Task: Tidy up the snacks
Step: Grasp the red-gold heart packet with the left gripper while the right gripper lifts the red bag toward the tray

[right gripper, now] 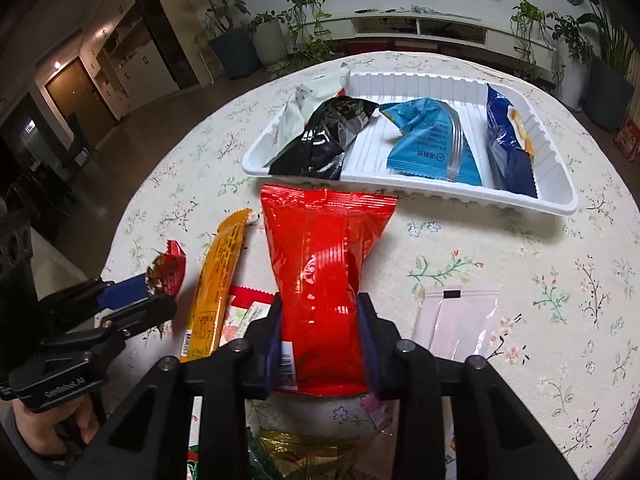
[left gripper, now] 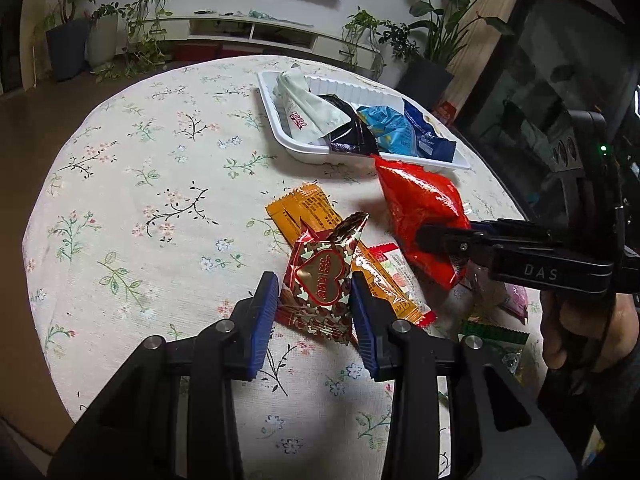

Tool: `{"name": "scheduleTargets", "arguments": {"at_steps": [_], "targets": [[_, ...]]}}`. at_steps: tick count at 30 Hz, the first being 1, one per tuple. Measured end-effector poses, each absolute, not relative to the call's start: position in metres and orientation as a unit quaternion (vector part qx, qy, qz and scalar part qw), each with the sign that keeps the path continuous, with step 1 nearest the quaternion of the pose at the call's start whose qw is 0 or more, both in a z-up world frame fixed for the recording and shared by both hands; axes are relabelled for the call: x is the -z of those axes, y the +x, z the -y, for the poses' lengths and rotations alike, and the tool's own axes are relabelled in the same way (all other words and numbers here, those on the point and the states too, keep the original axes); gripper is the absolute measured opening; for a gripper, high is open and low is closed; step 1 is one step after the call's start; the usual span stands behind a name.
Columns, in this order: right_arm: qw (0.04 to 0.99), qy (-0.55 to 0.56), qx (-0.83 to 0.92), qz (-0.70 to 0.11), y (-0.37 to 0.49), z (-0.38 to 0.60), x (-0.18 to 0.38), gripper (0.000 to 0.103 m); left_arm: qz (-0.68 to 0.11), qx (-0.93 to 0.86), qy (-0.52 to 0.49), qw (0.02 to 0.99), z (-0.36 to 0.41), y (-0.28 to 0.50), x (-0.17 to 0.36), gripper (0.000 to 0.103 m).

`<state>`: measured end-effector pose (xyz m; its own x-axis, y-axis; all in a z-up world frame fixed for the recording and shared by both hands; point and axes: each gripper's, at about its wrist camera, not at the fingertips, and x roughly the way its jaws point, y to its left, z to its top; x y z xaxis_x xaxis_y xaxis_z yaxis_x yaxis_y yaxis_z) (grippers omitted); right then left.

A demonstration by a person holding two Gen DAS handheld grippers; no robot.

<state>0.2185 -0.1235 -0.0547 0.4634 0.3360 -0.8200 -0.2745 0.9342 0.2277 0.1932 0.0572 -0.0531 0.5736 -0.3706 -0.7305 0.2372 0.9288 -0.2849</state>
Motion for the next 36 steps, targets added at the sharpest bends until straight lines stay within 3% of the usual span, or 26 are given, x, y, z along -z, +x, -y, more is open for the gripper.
{"name": "scheduleTargets", "arguments": {"at_steps": [16, 27, 36], "targets": [[0.884, 0.117, -0.14, -0.43, 0.185, 0.196, 0.017, 0.032, -0.408, 0.197, -0.102, 0.886, -0.055, 0.193, 0.025, 0.034], [0.911, 0.091, -0.111, -0.387, 0.236, 0.23, -0.042, 0.032, -0.389, 0.223, -0.054, 0.892, 0.01, 0.306, -0.058, 0.034], [0.896, 0.032, -0.115, -0.427, 0.338, 0.202, -0.04, 0.032, -0.441, 0.185, -0.043, 0.877, 0.046, 0.39, -0.025, 0.034]]}}
